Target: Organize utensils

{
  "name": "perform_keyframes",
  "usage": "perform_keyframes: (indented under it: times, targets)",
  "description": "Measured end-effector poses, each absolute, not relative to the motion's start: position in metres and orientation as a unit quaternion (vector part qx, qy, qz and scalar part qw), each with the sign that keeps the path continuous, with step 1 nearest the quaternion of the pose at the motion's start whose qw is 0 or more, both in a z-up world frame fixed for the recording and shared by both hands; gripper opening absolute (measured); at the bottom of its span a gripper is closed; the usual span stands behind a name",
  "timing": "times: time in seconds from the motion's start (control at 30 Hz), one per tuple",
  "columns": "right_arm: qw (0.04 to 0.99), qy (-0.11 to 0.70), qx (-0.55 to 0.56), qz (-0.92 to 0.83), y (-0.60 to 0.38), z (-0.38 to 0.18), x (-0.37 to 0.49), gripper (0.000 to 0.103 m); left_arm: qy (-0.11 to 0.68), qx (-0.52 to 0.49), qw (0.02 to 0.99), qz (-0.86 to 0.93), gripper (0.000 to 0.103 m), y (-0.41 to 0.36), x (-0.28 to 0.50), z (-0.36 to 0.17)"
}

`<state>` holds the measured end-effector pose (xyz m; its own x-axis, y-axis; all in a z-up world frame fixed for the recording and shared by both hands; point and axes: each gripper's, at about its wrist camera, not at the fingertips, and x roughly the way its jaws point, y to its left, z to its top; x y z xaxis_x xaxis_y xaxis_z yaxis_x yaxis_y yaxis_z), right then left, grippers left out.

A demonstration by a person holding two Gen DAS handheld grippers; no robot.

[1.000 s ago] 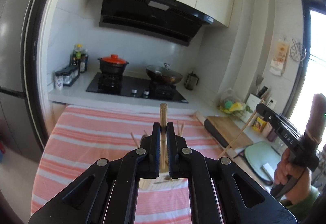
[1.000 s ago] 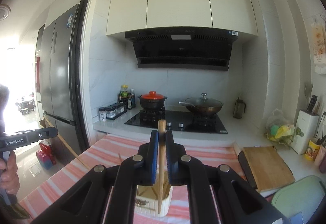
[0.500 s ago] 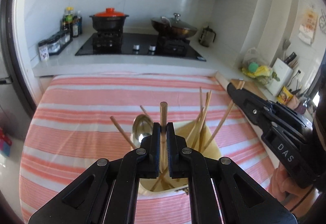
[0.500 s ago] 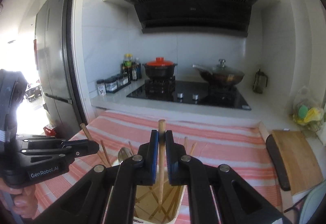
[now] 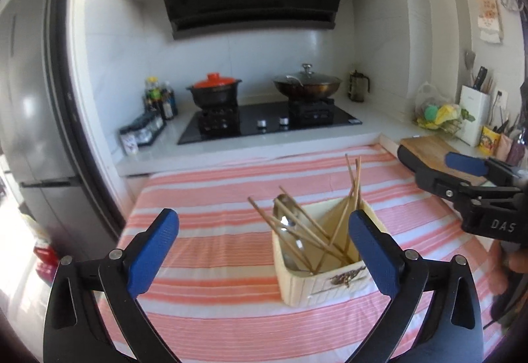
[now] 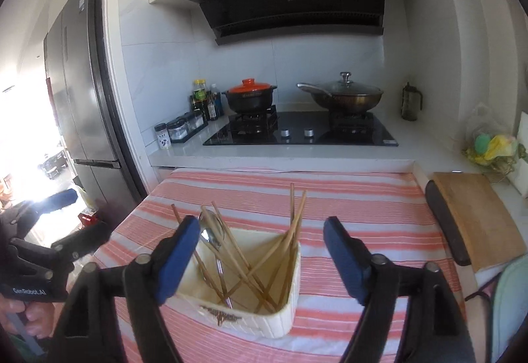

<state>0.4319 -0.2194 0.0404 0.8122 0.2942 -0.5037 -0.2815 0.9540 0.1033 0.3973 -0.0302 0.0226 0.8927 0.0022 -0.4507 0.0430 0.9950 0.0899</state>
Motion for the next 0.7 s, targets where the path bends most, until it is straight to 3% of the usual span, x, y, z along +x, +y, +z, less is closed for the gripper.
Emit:
perform_keyframes:
  times: [0.23, 0.33, 0.7]
  targets:
    - [0.961, 0.253, -0.030, 0.103, -0.217, 0.032, 0.310, 0.092, 0.271, 0.059, 0.961, 0.001, 0.102, -0.039, 0.309, -0.005]
    - [0.958, 0.270, -0.024, 0.092, -0.214, 0.024, 0.267, 0.103, 0.261, 0.065, 0.963, 0.014, 0.103, -0.043, 0.276, -0.011]
    - [0.957, 0.280, -0.041, 0.057, -0.204, 0.032, 0.190, 0.103, 0.264, 0.074, 0.961, 0.041, 0.103, -0.045, 0.219, -0.007]
